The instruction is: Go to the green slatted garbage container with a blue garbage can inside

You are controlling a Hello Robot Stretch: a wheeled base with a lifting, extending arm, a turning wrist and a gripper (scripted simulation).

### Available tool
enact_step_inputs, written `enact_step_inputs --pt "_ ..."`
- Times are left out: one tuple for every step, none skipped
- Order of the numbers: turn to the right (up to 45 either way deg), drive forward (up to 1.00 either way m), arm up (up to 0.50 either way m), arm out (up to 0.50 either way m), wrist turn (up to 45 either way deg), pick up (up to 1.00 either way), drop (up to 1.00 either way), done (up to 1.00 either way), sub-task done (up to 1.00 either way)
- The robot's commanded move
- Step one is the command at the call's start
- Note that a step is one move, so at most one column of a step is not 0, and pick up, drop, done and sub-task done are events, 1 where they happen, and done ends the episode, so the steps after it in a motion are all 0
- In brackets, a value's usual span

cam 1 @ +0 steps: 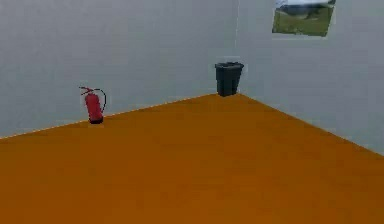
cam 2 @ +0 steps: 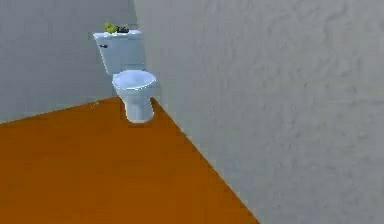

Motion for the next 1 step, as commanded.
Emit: enact_step_inputs --pt "-45.0 0.00 0.00 0.00 0.0 0.00 0.00 0.00 0.00"
